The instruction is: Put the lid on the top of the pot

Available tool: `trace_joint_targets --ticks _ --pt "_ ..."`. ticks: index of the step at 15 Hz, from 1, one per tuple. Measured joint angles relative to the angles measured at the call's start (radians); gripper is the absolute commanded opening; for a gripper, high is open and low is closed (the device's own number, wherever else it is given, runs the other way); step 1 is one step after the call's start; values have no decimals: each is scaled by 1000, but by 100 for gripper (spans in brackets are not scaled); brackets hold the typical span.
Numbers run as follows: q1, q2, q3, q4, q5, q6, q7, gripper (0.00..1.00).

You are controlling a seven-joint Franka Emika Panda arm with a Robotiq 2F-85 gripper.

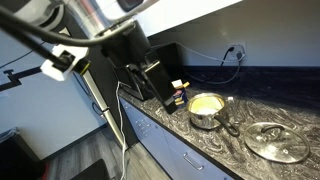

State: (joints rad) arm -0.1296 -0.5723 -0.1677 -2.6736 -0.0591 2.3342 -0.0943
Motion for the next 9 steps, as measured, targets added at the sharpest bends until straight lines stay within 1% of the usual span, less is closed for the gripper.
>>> trace_joint_targets --ticks 3,5,9 --pt "18 126 0 98 60 137 25 100" --pt "24 234 -1 175 97 216 25 100" --pt "21 463 -8 334 139 318 25 100"
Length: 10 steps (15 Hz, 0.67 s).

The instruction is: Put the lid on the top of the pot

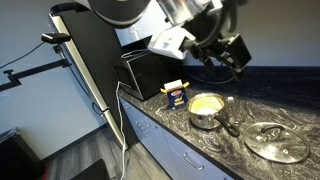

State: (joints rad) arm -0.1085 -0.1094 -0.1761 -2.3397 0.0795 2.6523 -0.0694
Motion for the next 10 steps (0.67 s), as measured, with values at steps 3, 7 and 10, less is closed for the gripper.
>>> trace_joint_targets --ticks 3,7,10 --pt "-18 145 -8 108 19 24 -1 100" --pt "-18 140 -2 104 18 24 -1 100" --pt "-20 151 -2 108 23 24 11 100"
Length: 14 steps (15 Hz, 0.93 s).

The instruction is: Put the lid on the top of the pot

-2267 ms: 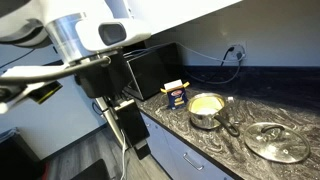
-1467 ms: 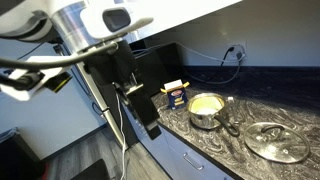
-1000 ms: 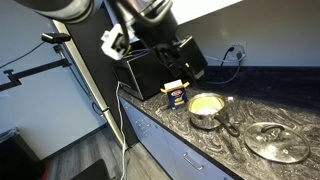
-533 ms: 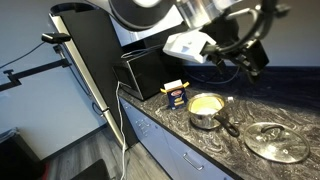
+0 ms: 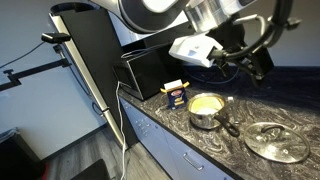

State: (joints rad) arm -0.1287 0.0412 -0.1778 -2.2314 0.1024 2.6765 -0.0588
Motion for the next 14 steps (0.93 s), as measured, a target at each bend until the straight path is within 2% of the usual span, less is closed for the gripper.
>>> trace_joint_targets --ticks 4,14 --pt "-4 109 0 66 3 -1 75 100" --pt "-14 465 3 331 3 27 207 100"
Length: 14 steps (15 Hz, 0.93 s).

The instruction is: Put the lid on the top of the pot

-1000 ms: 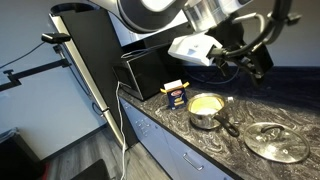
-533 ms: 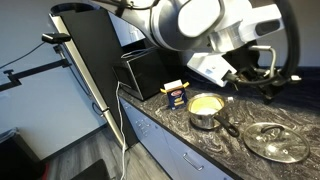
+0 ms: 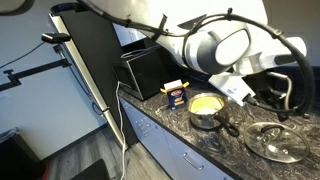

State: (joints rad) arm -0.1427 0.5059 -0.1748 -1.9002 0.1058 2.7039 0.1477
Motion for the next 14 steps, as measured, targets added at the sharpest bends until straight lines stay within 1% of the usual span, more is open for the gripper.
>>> trace_joint_targets --ticks 4,9,12,14 --pt "-9 97 0 91 0 0 21 100" --pt "-8 184 -3 172 -1 -10 54 100" --pt "-1 219 -13 207 -8 -38 77 100" --pt "8 234 -25 228 -12 -86 96 100"
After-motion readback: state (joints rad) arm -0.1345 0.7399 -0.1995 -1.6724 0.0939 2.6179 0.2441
